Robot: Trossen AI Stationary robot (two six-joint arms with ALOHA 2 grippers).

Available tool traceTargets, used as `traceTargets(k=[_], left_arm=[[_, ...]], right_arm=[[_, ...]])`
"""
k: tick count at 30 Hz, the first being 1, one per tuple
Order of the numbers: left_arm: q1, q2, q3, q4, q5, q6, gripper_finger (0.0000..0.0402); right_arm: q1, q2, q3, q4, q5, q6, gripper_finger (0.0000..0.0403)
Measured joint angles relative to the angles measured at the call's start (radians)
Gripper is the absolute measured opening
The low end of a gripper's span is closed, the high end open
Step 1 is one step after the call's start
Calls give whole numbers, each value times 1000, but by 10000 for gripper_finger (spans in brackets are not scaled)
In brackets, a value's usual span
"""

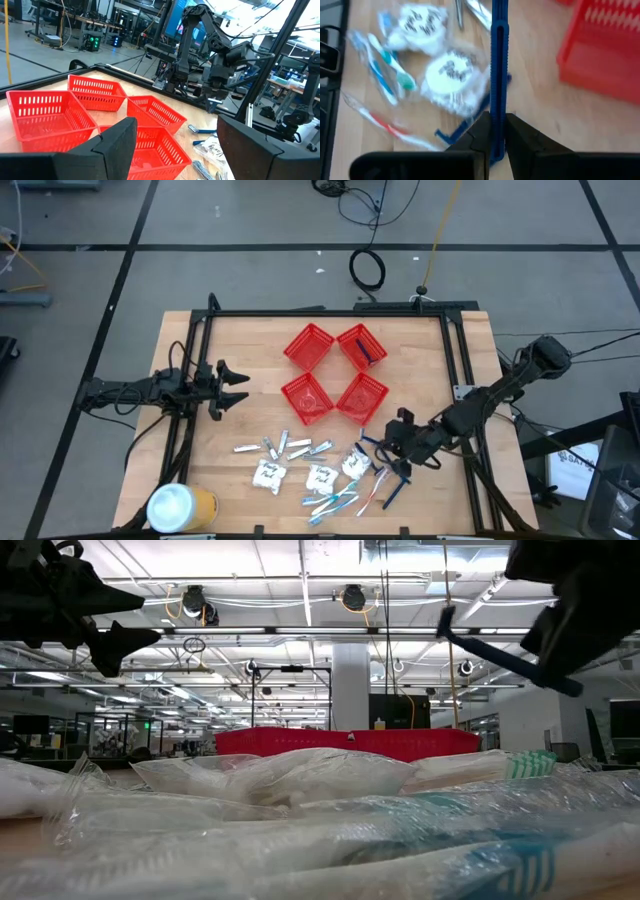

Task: Pick & Place Travel size toiletries
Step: Put the blue razor into the top right red bin

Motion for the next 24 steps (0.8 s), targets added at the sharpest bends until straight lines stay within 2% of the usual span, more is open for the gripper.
traceTargets(k=[8, 24], left_arm=[[0, 0, 0, 0, 0, 0, 271], [0, 0, 0, 0, 0, 0, 271]], right_arm=[[-93, 0, -47, 155, -5, -188, 29], [-322, 0, -49, 377, -5, -386, 31]])
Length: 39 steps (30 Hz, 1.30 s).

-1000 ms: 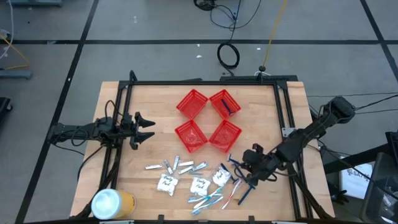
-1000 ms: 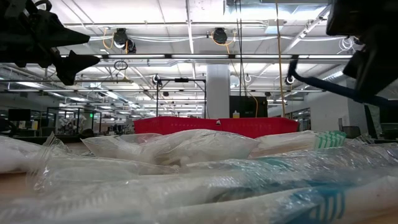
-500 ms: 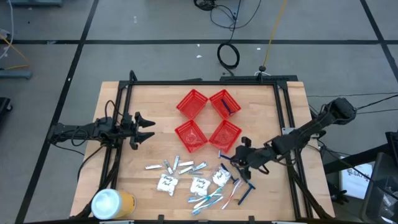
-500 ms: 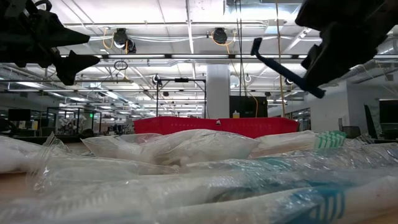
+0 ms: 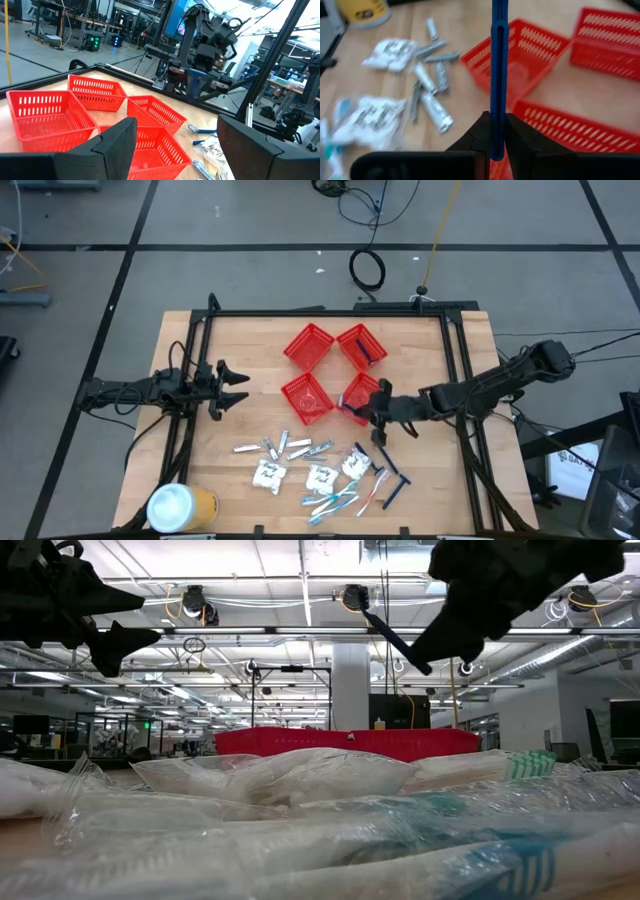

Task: Pick & Place Travel size toiletries
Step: Put the blue razor into the top right red bin

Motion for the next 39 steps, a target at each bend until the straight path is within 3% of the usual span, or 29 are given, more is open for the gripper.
traceTargets(k=[18, 24, 27, 30, 34, 39], left_arm=[[0, 0, 0, 0, 0, 0, 271], [0, 0, 0, 0, 0, 0, 271], [0, 0, 0, 0, 0, 0, 271], [0, 0, 0, 0, 0, 0, 271], [0, 0, 0, 0, 0, 0, 271], [0, 0, 0, 0, 0, 0, 271]], right_arm=[[-339, 0, -1, 113, -4, -351, 24], [-494, 0, 2, 130, -82, -362, 25], [-574, 1, 46, 83, -100, -361, 24], [-634, 1, 144, -53, -157, -358, 23], [-675, 41, 258, -227, -158, -359, 22], [-711, 104, 270, -310, -159, -347, 22]])
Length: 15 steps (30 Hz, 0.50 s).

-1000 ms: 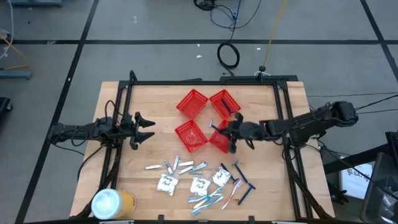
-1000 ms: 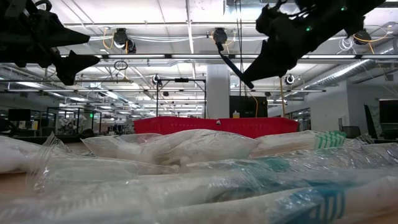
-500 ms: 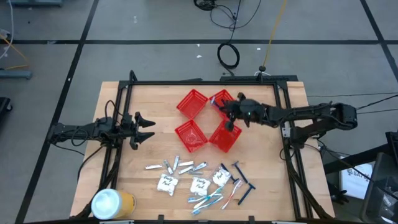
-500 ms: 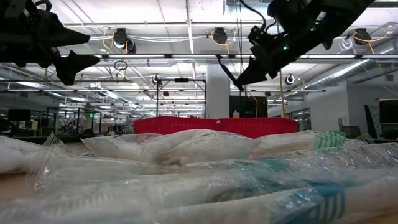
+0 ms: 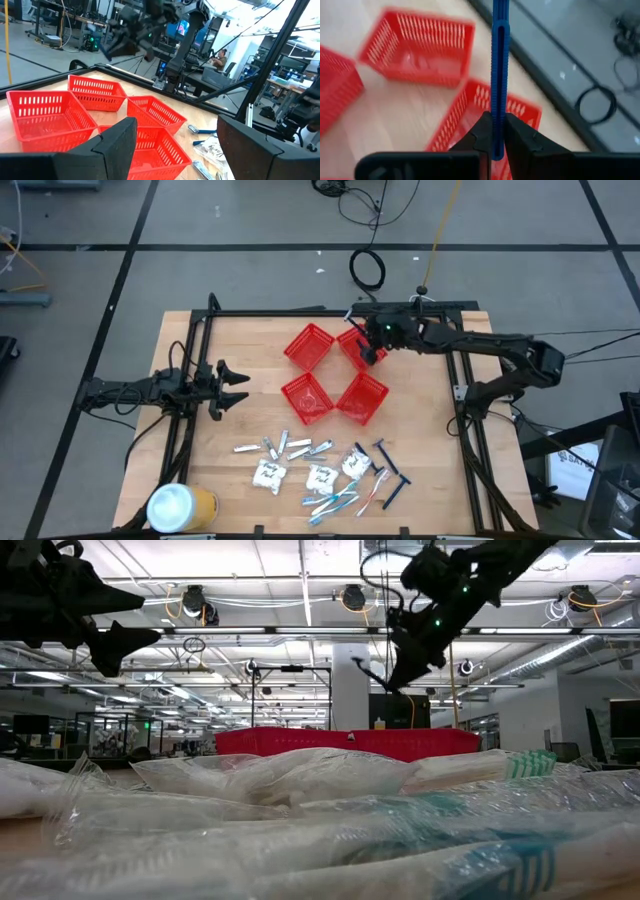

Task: Pick & Place Travel size toiletries
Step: Put the blue razor into the top right red bin

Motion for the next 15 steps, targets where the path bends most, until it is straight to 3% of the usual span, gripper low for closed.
traceTargets(k=[15], left_arm=[[0, 0, 0, 0, 0, 0, 271]], right_arm=[[-47, 107, -42, -54, -53, 24, 23]])
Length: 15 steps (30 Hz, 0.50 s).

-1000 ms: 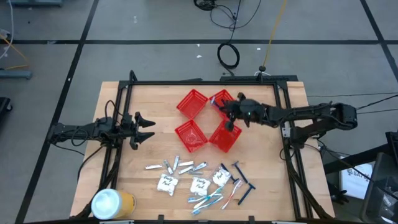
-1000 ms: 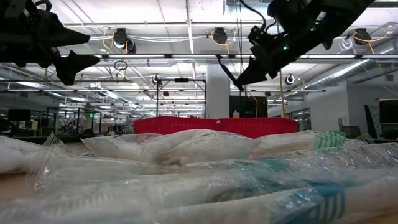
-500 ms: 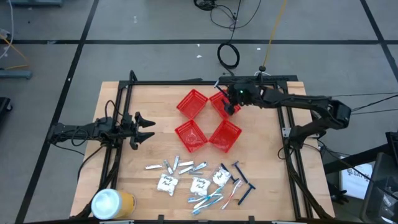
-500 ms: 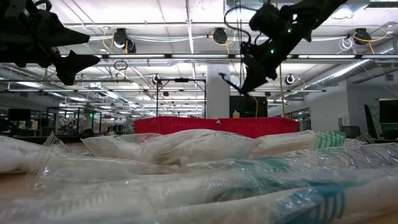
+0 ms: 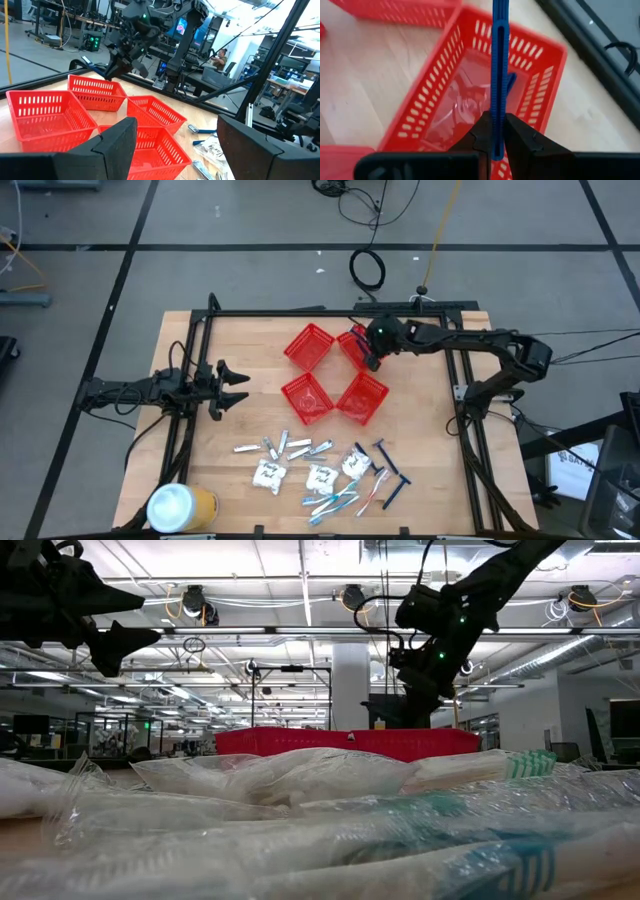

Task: Pick & Place Travel size toiletries
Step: Put the blue razor into the top right red bin

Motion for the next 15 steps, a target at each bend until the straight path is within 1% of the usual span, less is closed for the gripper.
traceTargets(k=[11, 15], left_arm=[[0, 0, 0, 0, 0, 0, 271], [0, 0, 0, 0, 0, 0, 271]], right_arm=[[4, -5, -43, -23, -1, 26, 24], [4, -5, -46, -24, -1, 32, 33]])
